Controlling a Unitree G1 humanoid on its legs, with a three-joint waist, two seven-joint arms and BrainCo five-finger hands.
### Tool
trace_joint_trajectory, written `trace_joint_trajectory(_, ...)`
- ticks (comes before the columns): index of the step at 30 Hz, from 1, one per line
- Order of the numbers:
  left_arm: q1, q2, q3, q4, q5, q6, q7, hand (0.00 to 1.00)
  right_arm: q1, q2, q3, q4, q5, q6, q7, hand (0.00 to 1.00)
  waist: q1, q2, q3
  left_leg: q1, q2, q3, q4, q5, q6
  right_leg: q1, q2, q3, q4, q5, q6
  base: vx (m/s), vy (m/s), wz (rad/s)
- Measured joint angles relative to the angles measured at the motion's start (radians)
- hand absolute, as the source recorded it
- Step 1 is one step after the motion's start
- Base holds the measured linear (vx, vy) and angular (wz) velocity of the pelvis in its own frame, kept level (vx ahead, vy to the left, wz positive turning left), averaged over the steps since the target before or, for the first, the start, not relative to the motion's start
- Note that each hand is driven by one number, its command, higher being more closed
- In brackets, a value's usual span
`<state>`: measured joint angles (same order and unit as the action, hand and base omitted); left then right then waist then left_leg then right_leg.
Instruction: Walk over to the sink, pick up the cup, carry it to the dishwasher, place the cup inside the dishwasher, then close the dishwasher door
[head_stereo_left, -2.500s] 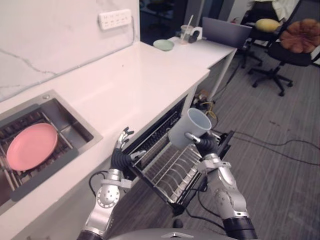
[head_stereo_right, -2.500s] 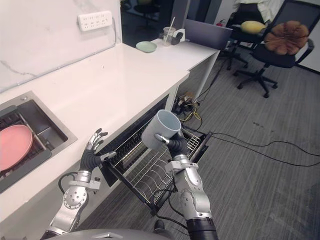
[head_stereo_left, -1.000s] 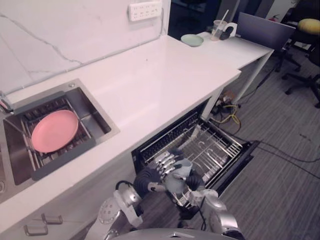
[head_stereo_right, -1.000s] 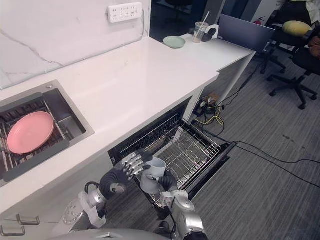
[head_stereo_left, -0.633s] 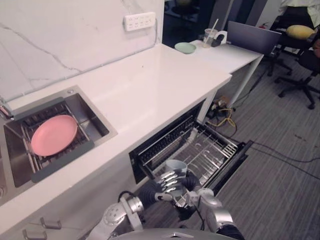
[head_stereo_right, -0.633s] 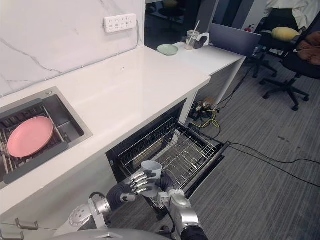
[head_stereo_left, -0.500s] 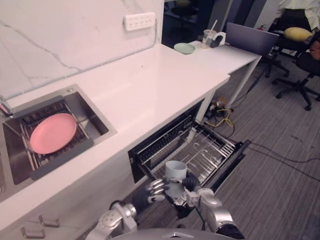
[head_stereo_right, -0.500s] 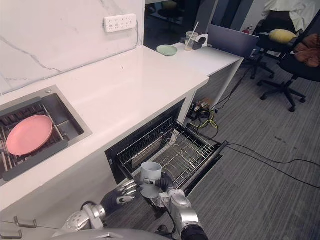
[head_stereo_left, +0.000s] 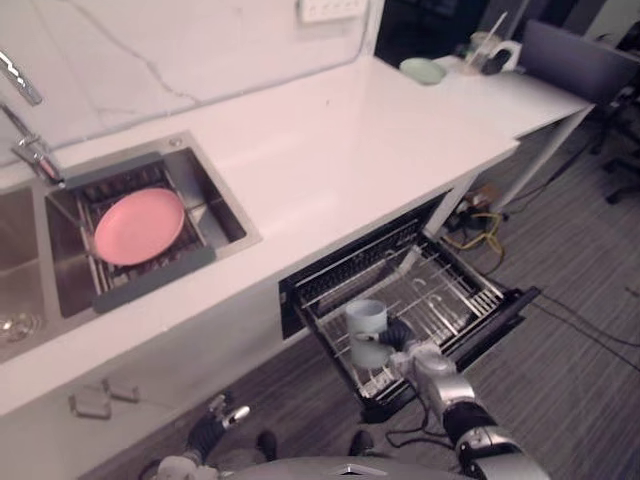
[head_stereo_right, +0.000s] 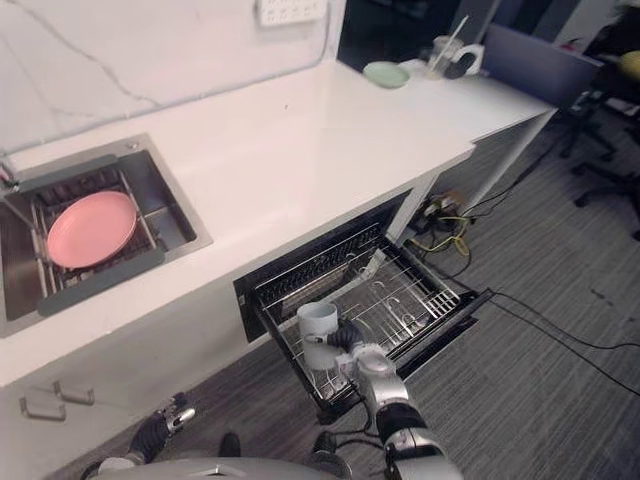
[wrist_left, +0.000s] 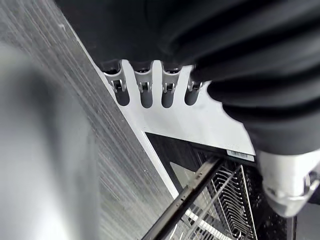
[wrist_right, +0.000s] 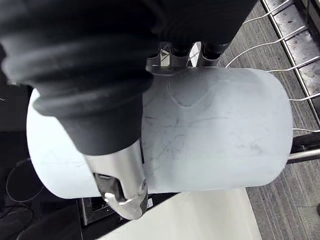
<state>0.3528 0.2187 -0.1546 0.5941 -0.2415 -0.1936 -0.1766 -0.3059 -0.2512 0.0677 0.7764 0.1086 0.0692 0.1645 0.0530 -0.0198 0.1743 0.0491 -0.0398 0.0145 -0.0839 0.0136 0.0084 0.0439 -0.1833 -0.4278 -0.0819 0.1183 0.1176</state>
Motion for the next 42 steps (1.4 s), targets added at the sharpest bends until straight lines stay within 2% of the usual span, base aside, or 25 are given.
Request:
trace_joint_trajectory(4, -0.031, -0.014, 0.065, 0.025, -0.033, -0.005, 0.004, 0.00, -0.144, -0.063, -0.003, 0.094, 0.000, -0.012, 0.001, 1.00, 0.037, 0.005, 0.075, -0.059, -0.007, -0.032, 0.006, 0.026, 0.004, -0.038, -0.006, -0.026, 0.001, 0.017, -0.001, -0.01, 0.015, 0.29)
trace_joint_trajectory(6, -0.053, -0.015, 0.097, 0.029, -0.057, -0.004, 0.021, 0.00, -0.225, -0.098, -0.003, 0.139, -0.025, -0.041, 0.001, 1.00, 0.063, 0.004, 0.135, -0.089, -0.008, -0.052, 0.006, 0.040, 0.004, -0.058, -0.007, -0.042, 0.001, 0.022, -0.004, 0.02, 0.003, 0.26)
trace_joint_trajectory(8, -0.061, -0.017, 0.116, 0.029, -0.070, -0.007, 0.034, 0.00, -0.271, -0.115, -0.002, 0.157, -0.038, -0.055, 0.002, 1.00, 0.080, 0.005, 0.163, -0.110, -0.010, -0.067, 0.006, 0.049, 0.004, -0.078, -0.007, -0.055, 0.001, 0.026, -0.006, 0.03, -0.007, 0.23)
trace_joint_trajectory(11, -0.074, -0.026, 0.132, 0.027, -0.068, -0.033, 0.112, 0.00, -0.374, -0.145, 0.002, 0.208, -0.038, -0.083, 0.003, 1.00, 0.113, 0.006, 0.222, -0.156, -0.015, -0.077, 0.007, 0.065, 0.003, -0.116, -0.012, -0.067, 0.001, 0.037, -0.012, 0.05, -0.007, 0.18)
trace_joint_trajectory(13, -0.091, -0.034, 0.156, 0.025, -0.068, -0.038, 0.152, 0.00, -0.419, -0.162, 0.008, 0.232, -0.038, -0.093, 0.008, 1.00, 0.123, 0.011, 0.255, -0.182, -0.020, -0.098, 0.017, 0.070, 0.004, -0.126, -0.018, -0.083, 0.002, 0.040, -0.015, 0.02, -0.003, 0.28)
trace_joint_trajectory(17, -0.096, -0.034, 0.179, 0.009, -0.068, -0.044, 0.176, 0.00, -0.468, -0.194, 0.013, 0.278, -0.092, -0.091, 0.028, 1.00, 0.159, 0.019, 0.284, -0.226, -0.025, -0.101, 0.040, 0.070, 0.004, -0.152, -0.022, -0.082, 0.007, 0.048, -0.022, 0.03, 0.013, 0.17)
trace_joint_trajectory(18, -0.095, -0.034, 0.185, 0.010, -0.068, -0.044, 0.176, 0.00, -0.478, -0.207, 0.021, 0.289, -0.101, -0.090, 0.036, 0.00, 0.160, 0.024, 0.289, -0.232, -0.025, -0.102, 0.047, 0.069, 0.004, -0.154, -0.023, -0.083, 0.013, 0.047, -0.023, -0.01, 0.015, 0.11)
trace_joint_trajectory(26, -0.096, -0.043, 0.180, 0.007, -0.066, -0.044, 0.175, 0.00, -0.509, -0.225, 0.051, 0.312, -0.143, -0.026, 0.073, 0.00, 0.154, 0.034, 0.295, -0.256, -0.018, -0.101, 0.046, 0.079, 0.004, -0.185, -0.018, -0.080, 0.029, 0.026, -0.044, 0.00, 0.000, 0.01)
trace_joint_trajectory(31, -0.108, -0.045, 0.151, 0.004, -0.057, -0.027, 0.179, 0.00, -0.506, -0.222, 0.050, 0.298, -0.153, -0.026, 0.065, 0.00, 0.156, 0.032, 0.296, -0.239, -0.008, -0.096, 0.030, 0.086, -0.003, -0.179, -0.009, -0.074, 0.027, 0.028, -0.040, 0.02, -0.013, -0.04)
trace_joint_trajectory(34, -0.113, -0.044, 0.152, 0.005, -0.046, -0.017, 0.194, 0.00, -0.458, -0.220, 0.047, 0.231, -0.135, -0.037, 0.044, 0.00, 0.153, 0.023, 0.293, -0.201, 0.001, -0.090, 0.007, 0.092, -0.007, -0.152, 0.000, -0.065, 0.018, 0.029, -0.040, 0.04, -0.031, -0.10)
trace_joint_trajectory(36, -0.112, -0.043, 0.153, 0.006, -0.027, -0.008, 0.196, 0.00, -0.397, -0.219, 0.046, 0.126, -0.120, -0.047, 0.039, 0.00, 0.150, 0.004, 0.283, -0.185, 0.005, -0.070, 0.007, 0.087, -0.013, -0.146, 0.005, -0.044, 0.015, 0.029, -0.040, 0.05, -0.019, -0.24)
trace_joint_trajectory(38, -0.112, -0.041, 0.154, 0.007, -0.019, -0.004, 0.198, 0.00, -0.329, -0.218, 0.044, 0.008, -0.093, -0.052, 0.032, 0.00, 0.134, -0.020, 0.268, -0.175, 0.010, -0.052, 0.007, 0.084, -0.015, -0.145, 0.010, -0.026, 0.015, 0.029, -0.040, 0.04, -0.013, -0.31)
trace_joint_trajectory(40, -0.102, -0.041, 0.158, 0.027, 0.005, -0.003, 0.202, 0.00, -0.195, -0.191, 0.015, -0.186, -0.052, -0.044, 0.027, 0.00, 0.105, -0.064, 0.218, -0.163, 0.019, -0.023, 0.007, 0.074, -0.018, -0.145, 0.018, -0.002, 0.012, 0.029, -0.040, 0.05, -0.021, -0.33)
trace_joint_trajectory(42, -0.091, -0.042, 0.189, 0.059, 0.017, -0.003, 0.213, 0.00, -0.077, -0.157, -0.017, -0.314, -0.031, -0.044, 0.028, 0.00, 0.091, -0.085, 0.168, -0.140, 0.024, 0.007, 0.006, 0.061, -0.016, -0.137, 0.024, 0.027, 0.010, 0.028, -0.040, 0.06, -0.025, -0.41)
